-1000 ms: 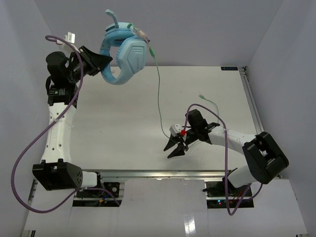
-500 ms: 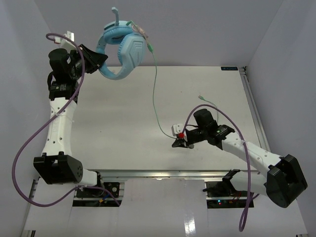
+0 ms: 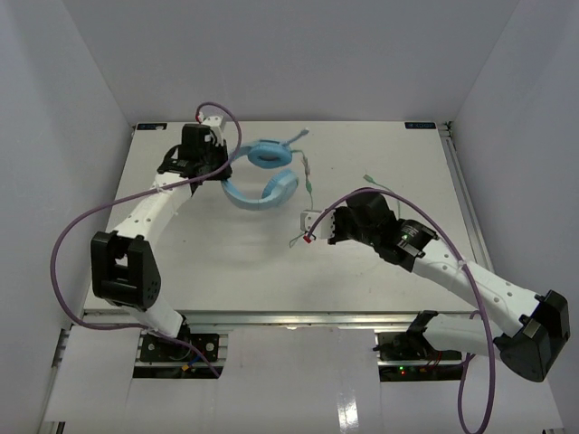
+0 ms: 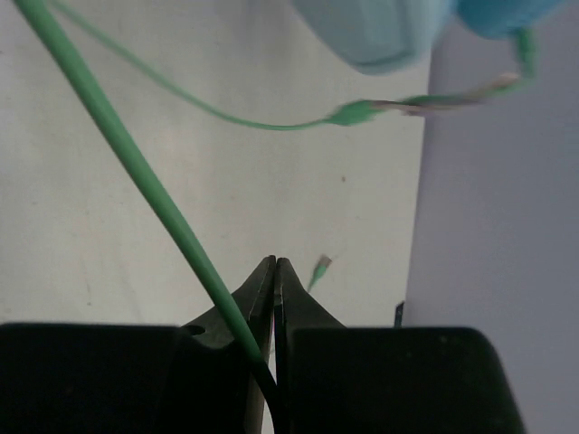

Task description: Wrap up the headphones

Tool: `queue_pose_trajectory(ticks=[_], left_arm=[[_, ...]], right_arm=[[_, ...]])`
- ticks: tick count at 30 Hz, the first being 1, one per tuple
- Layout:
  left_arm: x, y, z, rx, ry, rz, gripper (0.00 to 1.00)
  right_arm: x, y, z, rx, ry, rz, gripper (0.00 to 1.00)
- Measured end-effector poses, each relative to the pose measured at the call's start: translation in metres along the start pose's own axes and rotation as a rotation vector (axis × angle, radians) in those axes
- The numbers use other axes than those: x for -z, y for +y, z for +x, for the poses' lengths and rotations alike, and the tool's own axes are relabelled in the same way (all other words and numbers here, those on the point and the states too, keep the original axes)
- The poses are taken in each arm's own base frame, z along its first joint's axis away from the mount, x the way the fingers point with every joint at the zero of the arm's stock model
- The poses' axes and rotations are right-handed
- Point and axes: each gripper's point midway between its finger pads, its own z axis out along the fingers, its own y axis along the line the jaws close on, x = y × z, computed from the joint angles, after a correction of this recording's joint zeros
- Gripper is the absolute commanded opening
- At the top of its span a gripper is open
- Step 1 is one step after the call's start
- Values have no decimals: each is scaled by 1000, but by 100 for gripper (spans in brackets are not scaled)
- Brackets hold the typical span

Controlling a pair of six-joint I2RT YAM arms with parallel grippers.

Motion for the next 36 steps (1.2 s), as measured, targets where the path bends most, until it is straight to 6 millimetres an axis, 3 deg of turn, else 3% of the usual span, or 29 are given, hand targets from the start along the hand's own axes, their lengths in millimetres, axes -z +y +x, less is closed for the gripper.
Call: queue_pose_trajectory(ticks=[2, 5, 11, 15, 18, 21, 26, 30, 36], left_arm=[[-9, 7, 38, -73, 100, -45, 0], [-13, 12, 73, -187, 188, -82, 0], [-14, -10, 111, -362, 267, -12, 0], [-11, -30, 134, -431, 290, 89, 0], [3, -40, 146, -457, 287, 166, 0], [24, -51, 146, -469, 233, 247, 0], [70, -80, 122, -478, 64, 401, 0], [104, -107, 99, -490, -57, 530, 0], [142, -129, 87, -492, -139, 657, 0]], right_arm=[[4, -14, 8, 34, 55, 59, 8], [13, -39, 9, 70, 100, 144, 8], [39, -102, -17, 99, 60, 340, 8], [48, -125, -25, 100, 38, 410, 8], [51, -138, -17, 81, 37, 439, 8], [55, -154, 8, 21, 35, 464, 8], [65, -176, 59, -111, 50, 507, 8], [49, -177, 61, -174, -12, 462, 8], [16, -187, 55, -276, -84, 402, 8]])
